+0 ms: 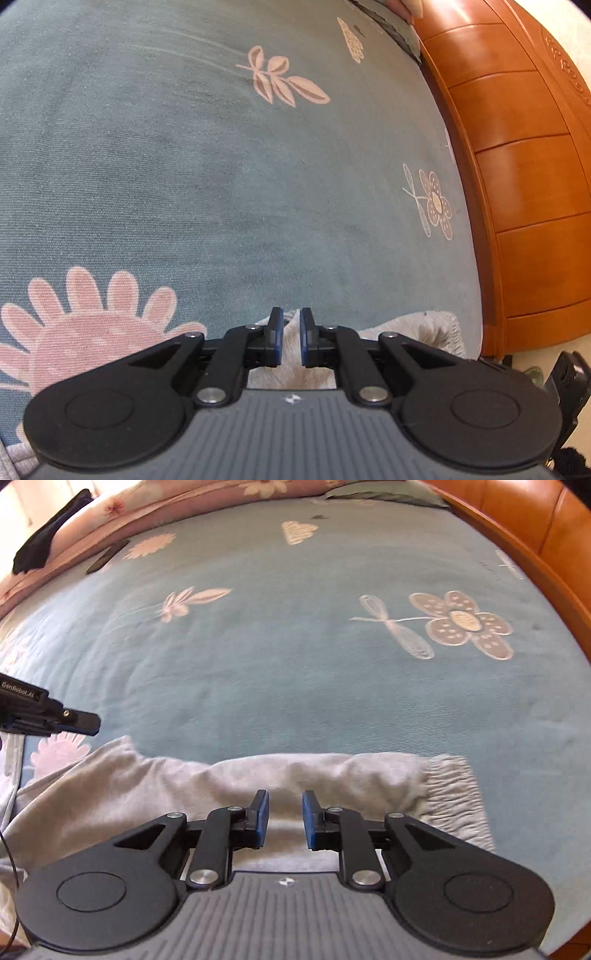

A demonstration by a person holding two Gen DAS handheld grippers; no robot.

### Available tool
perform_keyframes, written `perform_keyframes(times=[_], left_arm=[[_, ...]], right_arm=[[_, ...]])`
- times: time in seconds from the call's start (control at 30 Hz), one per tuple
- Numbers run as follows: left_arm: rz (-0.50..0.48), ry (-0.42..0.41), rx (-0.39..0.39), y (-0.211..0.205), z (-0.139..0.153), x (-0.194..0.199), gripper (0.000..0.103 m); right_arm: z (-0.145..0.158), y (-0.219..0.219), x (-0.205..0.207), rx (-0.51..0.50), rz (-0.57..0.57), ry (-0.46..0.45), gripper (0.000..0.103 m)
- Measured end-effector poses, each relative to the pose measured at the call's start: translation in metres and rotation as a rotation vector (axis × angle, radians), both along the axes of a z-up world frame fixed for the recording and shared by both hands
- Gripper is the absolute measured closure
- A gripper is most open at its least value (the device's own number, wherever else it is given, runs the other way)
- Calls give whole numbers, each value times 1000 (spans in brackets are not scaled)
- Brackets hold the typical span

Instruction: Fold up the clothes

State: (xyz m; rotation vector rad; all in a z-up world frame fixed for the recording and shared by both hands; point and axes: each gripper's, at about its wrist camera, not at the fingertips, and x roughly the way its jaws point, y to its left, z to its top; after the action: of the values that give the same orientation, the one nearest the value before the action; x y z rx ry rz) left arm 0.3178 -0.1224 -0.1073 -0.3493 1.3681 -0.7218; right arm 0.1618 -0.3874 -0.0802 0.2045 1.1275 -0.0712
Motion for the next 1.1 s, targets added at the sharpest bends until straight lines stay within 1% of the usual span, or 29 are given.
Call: perform_keyframes(times=[0.03,0.1,0.17,0.2,0.23,0.3,0.37,0.4,0.47,0.5,0.53,0.6,0.63,0.67,0.7,0.73,0.8,0.9,0.93,0.97,1.0,1.03,1.07,1.1], left_arm=[[-33,-23,20,0,2,-6,95],[-93,-74,74,1,5,-18,93],[-118,-116,112,9,10,-29,93],[-130,-136,130,13,12,-35,92],[-130,-139,134,18,12,-38,92],[-110,-136,134,26,11,-44,92],[-83,-122,126,36,9,-48,91],[-70,-116,122,39,7,-48,90],[-60,-120,101,42,7,-46,88],[-55,-119,87,43,7,-44,85],[-50,-117,72,44,8,-41,83],[-31,-95,13,46,8,-33,80],[-22,-75,-26,46,7,-27,78],[-13,-46,-69,46,4,-21,74],[-3,-14,-110,44,0,-16,72],[4,20,-150,41,-6,-10,70],[-5,71,-195,31,-17,-2,69],[-40,80,-161,8,-34,10,69],[-49,111,-163,2,-41,13,69],[-59,154,-171,-2,-48,17,66],[-67,183,-183,-5,-53,21,61],[-77,213,-203,-7,-55,25,58],[-87,243,-224,-9,-58,30,51],[-100,267,-227,-10,-60,35,49]], right_arm=[[-8,6,5,22,21,14,80],[-24,9,14,-33,0,74,80],[-25,7,17,-224,-91,95,80],[-18,4,17,-259,-120,80,80],[-10,6,18,-225,-110,59,80],[6,12,21,-123,-64,18,80],[13,34,30,-47,47,-1,75],[15,46,35,-14,108,-11,75],[12,73,48,28,196,-24,69],[9,87,54,47,237,-30,69],[4,95,59,47,260,-14,69],[-9,107,67,32,293,35,69],[-15,108,64,27,308,57,69],[-20,107,59,25,324,78,68],[-24,107,54,22,339,99,68],[-26,104,49,21,350,118,67],[-24,99,41,23,353,145,66],[-22,91,40,49,317,154,66],[-22,89,41,61,304,157,66],[-22,88,41,69,294,157,66],[-22,87,40,73,288,155,66],[-22,86,39,76,285,151,66],[-21,85,37,80,281,148,66],[-21,84,35,84,277,145,66]])
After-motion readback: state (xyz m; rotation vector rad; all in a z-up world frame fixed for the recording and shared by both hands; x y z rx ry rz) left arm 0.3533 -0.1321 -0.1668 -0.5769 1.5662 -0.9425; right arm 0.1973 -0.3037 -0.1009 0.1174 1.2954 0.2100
